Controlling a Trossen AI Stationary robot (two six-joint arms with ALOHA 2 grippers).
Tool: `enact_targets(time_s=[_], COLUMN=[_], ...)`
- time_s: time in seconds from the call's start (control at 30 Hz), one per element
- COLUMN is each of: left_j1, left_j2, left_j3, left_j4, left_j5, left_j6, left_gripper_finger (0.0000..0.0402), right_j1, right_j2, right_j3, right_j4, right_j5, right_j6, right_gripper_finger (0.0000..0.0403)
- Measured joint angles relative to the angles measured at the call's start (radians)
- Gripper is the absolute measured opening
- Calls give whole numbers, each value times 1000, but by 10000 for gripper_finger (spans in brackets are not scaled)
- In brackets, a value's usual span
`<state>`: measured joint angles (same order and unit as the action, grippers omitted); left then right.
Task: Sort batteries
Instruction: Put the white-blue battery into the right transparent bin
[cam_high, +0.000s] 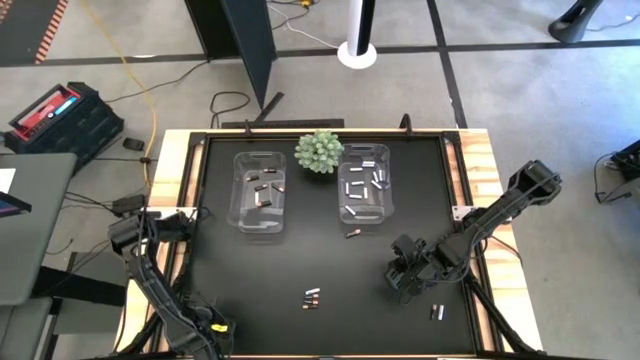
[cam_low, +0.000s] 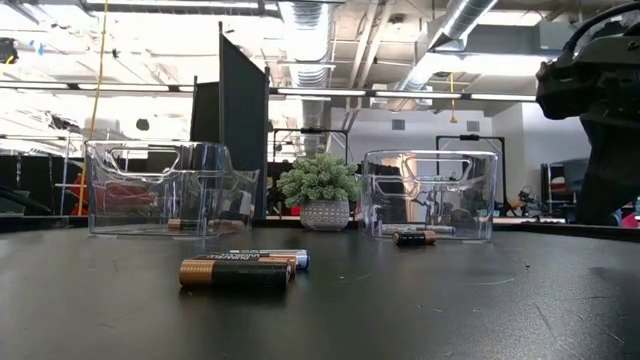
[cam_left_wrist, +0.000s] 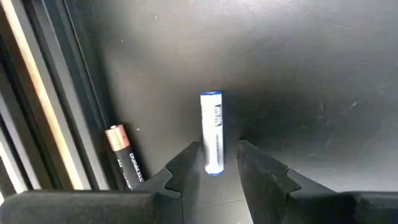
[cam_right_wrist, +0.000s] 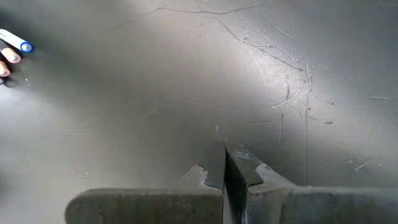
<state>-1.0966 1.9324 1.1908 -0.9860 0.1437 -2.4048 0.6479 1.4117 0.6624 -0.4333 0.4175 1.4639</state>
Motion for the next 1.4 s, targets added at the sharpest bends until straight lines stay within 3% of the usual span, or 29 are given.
enact_targets(time_s=[0.2, 0.4, 0.63, 0.93, 1.07, 1.4], left_j1=[23, 65, 118, 223, 307, 579], left_j2=[-4, -12, -11, -24, -35, -36], left_j3=[8, 1, -2, -3, -6, 12], left_j4=[16, 18, 3, -35, -42, 31], left_j5=[-63, -175, -222, -333, -388, -416], left_j6=[14, 89, 215, 369, 532, 1089], left_gripper_finger=[97, 64, 25, 30, 31, 32], right_j1=[-1, -1, 0, 0, 0, 0], right_j2=[0, 0, 0, 0, 0, 0], right_j3=[0, 0, 0, 0, 0, 0], right_j4=[-3, -2, 4, 27, 28, 59], right_j5=[0, 1, 1, 2, 2, 3], right_j6=[-6, -6, -6, -6, 2, 6], right_gripper_finger=[19, 19, 19, 19, 19, 19])
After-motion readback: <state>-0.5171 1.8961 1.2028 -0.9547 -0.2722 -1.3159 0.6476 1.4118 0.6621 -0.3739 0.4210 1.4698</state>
